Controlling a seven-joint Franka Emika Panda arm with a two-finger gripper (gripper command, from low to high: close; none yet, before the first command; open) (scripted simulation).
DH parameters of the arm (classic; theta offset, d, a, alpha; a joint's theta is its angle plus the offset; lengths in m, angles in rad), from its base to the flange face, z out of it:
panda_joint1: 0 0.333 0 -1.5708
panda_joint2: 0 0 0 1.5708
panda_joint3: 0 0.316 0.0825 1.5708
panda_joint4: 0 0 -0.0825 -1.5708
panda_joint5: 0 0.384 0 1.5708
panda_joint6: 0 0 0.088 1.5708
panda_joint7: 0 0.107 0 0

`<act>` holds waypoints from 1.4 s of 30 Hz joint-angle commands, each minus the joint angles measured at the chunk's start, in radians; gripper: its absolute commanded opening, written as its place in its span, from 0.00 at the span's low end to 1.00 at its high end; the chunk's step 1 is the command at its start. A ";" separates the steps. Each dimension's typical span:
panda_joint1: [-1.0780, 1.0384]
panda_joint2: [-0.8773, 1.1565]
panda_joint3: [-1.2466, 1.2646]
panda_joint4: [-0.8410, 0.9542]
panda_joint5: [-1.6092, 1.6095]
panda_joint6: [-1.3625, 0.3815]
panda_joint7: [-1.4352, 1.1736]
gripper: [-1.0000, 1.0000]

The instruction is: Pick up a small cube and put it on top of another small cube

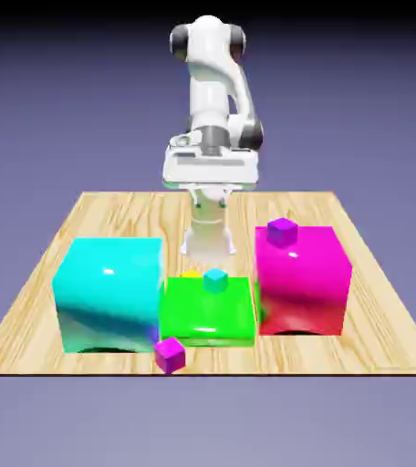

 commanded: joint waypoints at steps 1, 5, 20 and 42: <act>0.007 0.036 -0.010 0.028 -0.005 -0.030 -0.017 0.50; 0.035 0.181 -0.048 0.139 -0.026 -0.150 -0.086 0.50; 0.141 0.725 -0.194 0.558 -0.103 -0.602 -0.345 0.50; 0.198 1.080 -0.269 0.858 -0.144 -0.910 -0.506 0.00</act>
